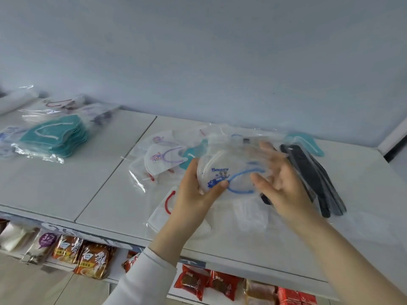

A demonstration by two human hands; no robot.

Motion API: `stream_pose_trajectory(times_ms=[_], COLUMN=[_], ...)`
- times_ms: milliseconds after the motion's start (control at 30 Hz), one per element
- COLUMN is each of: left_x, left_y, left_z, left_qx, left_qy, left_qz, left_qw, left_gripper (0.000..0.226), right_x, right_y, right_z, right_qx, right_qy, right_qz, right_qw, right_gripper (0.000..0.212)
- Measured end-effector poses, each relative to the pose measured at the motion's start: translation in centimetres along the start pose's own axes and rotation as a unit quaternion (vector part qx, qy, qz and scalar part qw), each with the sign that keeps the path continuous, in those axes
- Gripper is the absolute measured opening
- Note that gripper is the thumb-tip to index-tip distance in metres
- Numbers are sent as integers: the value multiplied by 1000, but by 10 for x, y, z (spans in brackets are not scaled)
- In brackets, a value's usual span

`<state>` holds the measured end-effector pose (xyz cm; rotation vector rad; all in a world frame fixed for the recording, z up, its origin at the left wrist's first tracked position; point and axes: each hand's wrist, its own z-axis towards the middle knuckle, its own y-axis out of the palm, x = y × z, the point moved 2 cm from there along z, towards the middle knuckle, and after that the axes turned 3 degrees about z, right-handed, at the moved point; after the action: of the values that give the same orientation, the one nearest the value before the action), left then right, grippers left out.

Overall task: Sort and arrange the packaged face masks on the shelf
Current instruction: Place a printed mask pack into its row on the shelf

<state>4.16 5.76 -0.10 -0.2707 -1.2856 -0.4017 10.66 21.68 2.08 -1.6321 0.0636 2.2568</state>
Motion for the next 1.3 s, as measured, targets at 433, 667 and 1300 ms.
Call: stream_pose_trajectory(times_ms=[433,667,1300], left_x=[5,24,-21], left_y=[4,-25,-329], left_z=[-23,-45,-362], left_qx=[11,51,465], left_qy=[16,-12,-265], left_qz=[90,119,-50], left_qw=[996,991,843], left_gripper=[40,26,21], right_x=[1,-22,21], right_y=[25,51,445], right_z=[-25,-22,-191], right_qx=[102,82,-287], right_qy=[55,33,387], right_qz=[6,-10,120], right_qw=[993,996,868], right_gripper=[33,25,10])
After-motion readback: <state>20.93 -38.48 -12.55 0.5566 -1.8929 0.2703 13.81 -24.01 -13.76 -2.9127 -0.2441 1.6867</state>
